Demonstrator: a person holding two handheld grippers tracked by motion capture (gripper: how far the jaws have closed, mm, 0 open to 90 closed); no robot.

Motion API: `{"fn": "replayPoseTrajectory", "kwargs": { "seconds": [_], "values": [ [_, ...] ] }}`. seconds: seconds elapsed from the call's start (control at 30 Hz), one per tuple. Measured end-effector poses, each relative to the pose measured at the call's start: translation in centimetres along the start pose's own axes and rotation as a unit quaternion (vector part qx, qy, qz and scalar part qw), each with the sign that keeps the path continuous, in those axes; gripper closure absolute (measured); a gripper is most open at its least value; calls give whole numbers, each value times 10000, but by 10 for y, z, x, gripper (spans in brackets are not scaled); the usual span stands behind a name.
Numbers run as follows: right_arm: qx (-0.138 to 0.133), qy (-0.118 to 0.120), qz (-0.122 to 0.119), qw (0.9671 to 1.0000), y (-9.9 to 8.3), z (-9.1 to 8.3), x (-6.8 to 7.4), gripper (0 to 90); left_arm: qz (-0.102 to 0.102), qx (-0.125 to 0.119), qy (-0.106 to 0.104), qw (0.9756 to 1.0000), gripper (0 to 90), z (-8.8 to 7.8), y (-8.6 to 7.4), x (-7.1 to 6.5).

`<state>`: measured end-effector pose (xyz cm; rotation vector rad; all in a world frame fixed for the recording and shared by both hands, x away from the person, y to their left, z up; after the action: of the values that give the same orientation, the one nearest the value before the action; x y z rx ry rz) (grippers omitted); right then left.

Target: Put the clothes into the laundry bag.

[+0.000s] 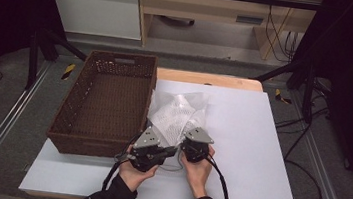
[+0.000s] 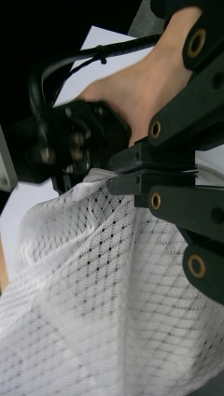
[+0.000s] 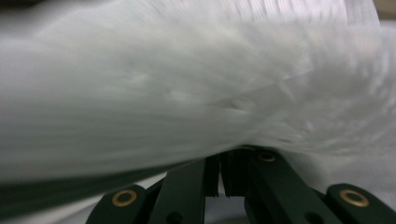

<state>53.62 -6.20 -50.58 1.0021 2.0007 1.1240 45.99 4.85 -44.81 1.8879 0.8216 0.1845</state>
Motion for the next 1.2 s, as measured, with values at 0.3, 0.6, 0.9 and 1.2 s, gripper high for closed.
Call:
{"fn": "replayPoseTrajectory", "kwargs": {
  "seconds": [0.3,0.6,0.9,1.2],
  "values": [
    [354,601,68,9975,-11,-20,0,605,-82,111,80,9999,885,7,-8,10],
    [890,1038,-188,9904,-24,-16,37,408,-17,28,103,9999,885,-3,-10,10],
    [838,576,97,9948,-15,0,24,867,-33,-17,84,10000,885,-8,-12,11],
    [243,-278,318,9988,6,19,4,884,-68,50,-76,9999,887,-6,-14,3]
  ]
}}
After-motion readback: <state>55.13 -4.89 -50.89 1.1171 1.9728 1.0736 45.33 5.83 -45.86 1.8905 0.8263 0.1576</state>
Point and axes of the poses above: each handheld gripper's, and its own axes: z roughly forward along the jaws, y roughly out of its top, x roughly to its left, the point moved 6 cm from there along z, roughly forward along the jaws, and after that the axes turned 4 degrees about -z, right-handed, at the moved point
